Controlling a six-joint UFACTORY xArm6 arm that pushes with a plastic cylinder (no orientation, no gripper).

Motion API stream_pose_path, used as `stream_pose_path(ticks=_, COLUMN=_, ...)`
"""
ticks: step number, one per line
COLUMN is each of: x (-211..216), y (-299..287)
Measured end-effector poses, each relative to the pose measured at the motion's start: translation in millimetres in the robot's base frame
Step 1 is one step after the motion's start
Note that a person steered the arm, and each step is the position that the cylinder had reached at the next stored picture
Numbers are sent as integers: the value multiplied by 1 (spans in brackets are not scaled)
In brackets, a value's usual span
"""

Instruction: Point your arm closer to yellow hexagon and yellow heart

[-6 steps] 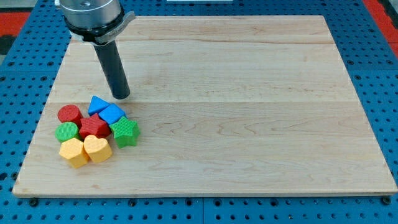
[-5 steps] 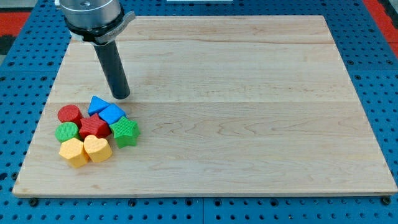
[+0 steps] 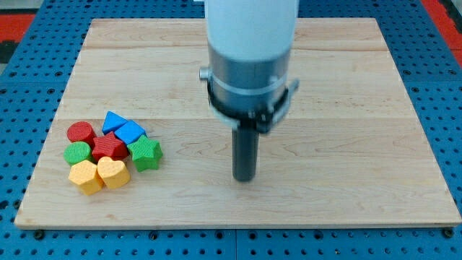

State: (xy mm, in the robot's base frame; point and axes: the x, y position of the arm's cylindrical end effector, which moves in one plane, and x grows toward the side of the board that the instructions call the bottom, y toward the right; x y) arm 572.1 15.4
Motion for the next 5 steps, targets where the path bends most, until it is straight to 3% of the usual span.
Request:
stream_pose_path(ticks=1, x=46, y=-23)
stream_pose_path(ticks=2, x=47, y=-58)
stream_pose_path(ticks=4, x=13, y=-208)
stream_pose_path(ticks=5, x=-12, y=-220)
